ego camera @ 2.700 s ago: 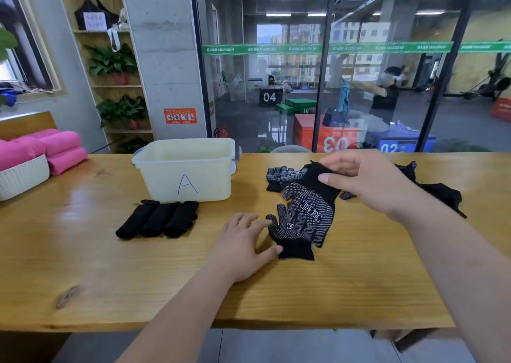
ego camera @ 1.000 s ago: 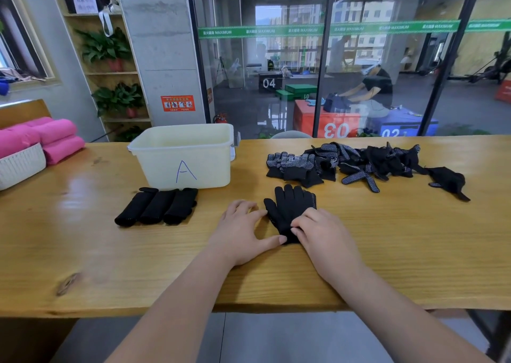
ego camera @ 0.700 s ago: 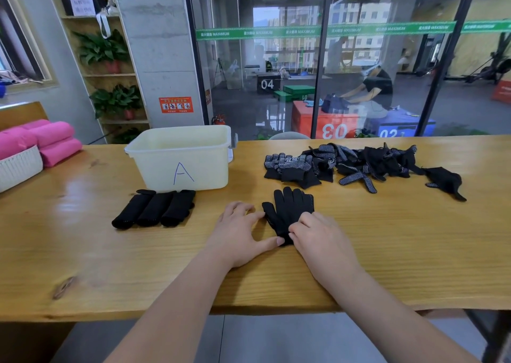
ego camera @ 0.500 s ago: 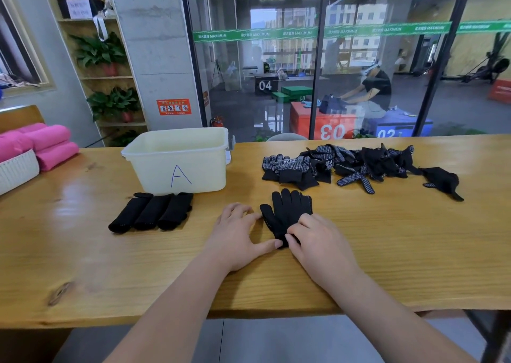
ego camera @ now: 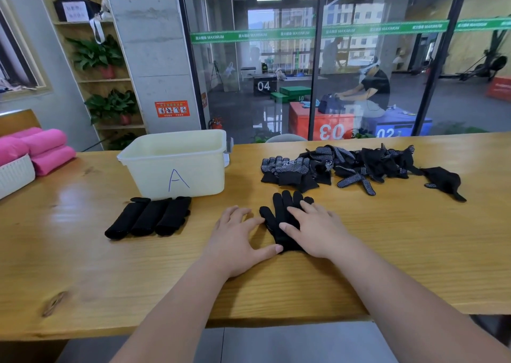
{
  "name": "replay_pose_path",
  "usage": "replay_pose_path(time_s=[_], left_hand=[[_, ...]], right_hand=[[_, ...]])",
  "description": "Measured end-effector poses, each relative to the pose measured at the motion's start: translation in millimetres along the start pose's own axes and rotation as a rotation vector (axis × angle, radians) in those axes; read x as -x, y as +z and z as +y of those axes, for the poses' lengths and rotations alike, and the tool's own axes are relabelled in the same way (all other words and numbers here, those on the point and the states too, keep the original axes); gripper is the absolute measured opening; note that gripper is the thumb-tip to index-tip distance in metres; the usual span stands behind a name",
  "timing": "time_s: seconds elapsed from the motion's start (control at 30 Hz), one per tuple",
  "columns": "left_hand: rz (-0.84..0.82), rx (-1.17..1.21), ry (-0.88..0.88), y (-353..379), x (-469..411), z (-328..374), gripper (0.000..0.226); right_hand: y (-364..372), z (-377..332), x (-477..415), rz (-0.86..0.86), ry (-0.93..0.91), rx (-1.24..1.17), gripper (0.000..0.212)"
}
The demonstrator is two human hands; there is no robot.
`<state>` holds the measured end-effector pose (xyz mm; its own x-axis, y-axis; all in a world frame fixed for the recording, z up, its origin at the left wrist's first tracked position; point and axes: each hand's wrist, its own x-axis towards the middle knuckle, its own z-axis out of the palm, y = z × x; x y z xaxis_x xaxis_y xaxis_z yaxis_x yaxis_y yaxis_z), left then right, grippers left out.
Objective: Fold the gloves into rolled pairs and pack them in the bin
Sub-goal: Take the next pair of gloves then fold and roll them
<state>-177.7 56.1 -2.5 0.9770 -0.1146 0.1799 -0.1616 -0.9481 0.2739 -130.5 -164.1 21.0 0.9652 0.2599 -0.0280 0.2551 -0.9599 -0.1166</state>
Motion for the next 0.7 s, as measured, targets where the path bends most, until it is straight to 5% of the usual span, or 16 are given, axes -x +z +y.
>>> replay_pose_path(time_s=[0.1,0.27,0.7], left_hand=[[-0.004,0.0,-0.004,-0.6,-0.1,0.6,0.099],[-0.014,0.014,-0.003,-2.4,0.6,1.7,0.099],[-0.008,-0.007,0.066,-3.2,2.3,3.7,0.092]], right_hand=[[2.4,-4.4,0.1,0.03,0.04,0.04,0.075],[7.8,-15.9,0.6,0.025,-0.146,0.0,0.069],[1.9,-7.2,-18.5,-0.05,-0.04,-0.03,0.071]])
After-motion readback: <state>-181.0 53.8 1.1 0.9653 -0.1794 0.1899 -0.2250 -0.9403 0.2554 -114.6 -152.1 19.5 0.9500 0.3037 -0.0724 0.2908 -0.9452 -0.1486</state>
